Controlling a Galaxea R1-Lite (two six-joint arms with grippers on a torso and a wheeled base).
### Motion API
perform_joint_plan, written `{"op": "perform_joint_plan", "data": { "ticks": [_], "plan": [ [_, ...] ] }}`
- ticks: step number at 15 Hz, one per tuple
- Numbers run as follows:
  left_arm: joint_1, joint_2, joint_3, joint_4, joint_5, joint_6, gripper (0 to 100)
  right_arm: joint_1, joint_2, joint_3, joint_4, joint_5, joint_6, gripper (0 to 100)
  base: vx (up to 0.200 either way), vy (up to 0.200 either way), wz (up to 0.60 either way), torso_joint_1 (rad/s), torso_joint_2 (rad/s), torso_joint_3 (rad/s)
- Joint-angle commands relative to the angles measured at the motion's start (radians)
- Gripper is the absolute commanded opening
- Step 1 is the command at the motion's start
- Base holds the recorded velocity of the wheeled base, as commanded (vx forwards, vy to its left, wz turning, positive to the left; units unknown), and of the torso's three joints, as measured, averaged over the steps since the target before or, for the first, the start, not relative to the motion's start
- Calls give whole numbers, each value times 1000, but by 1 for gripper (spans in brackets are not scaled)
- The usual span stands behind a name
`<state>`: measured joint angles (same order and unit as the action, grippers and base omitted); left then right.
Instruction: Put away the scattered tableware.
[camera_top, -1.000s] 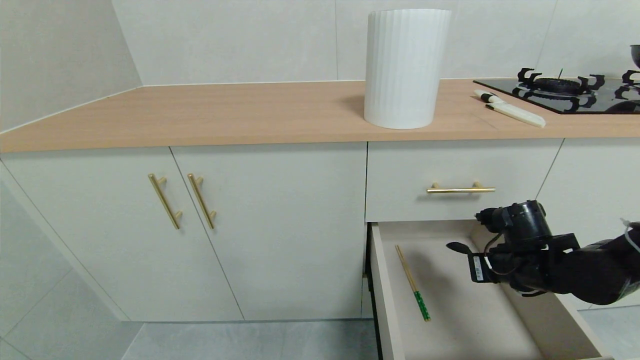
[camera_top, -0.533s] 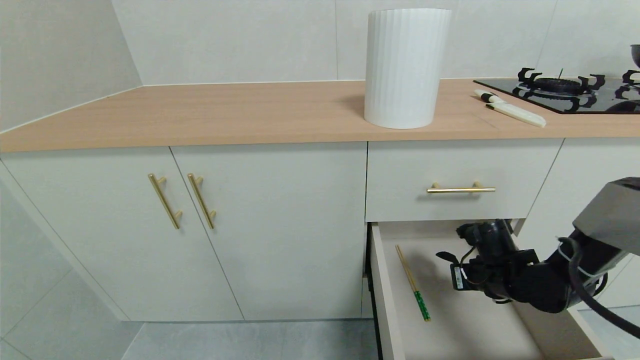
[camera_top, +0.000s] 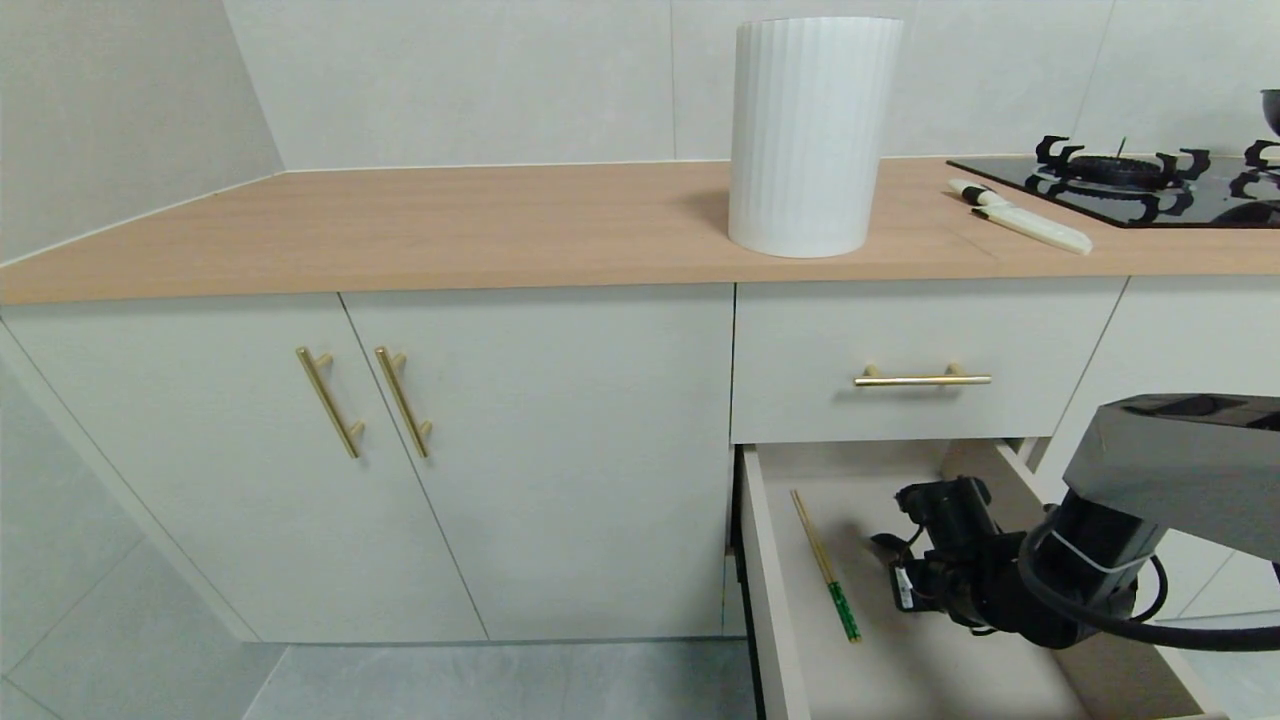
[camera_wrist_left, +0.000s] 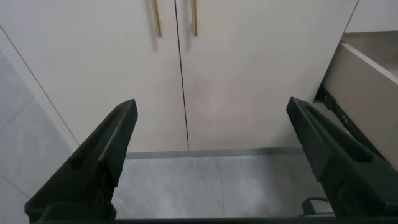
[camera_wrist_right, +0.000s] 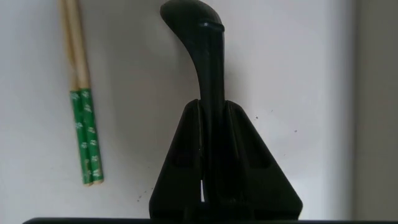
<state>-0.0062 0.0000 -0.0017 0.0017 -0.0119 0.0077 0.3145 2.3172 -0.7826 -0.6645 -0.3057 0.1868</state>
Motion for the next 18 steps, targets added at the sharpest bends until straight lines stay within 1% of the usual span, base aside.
{"op": "perform_joint_plan", "data": {
  "ticks": [1, 9, 10, 18],
  "plan": [
    [0, 2, 0, 0, 0, 0, 100, 0, 13, -1, 0, 0, 0, 0, 0, 0, 0, 0, 0, 0],
    [0, 2, 0, 0, 0, 0, 100, 0, 13, -3, 0, -1, 0, 0, 0, 0, 0, 0, 0, 0],
    [0, 2, 0, 0, 0, 0, 100, 0, 13, -3, 0, -1, 0, 100, 0, 0, 0, 0, 0, 0],
    [0, 2, 0, 0, 0, 0, 100, 0, 8, -3, 0, -1, 0, 100, 0, 0, 0, 0, 0, 0]
  ]
}}
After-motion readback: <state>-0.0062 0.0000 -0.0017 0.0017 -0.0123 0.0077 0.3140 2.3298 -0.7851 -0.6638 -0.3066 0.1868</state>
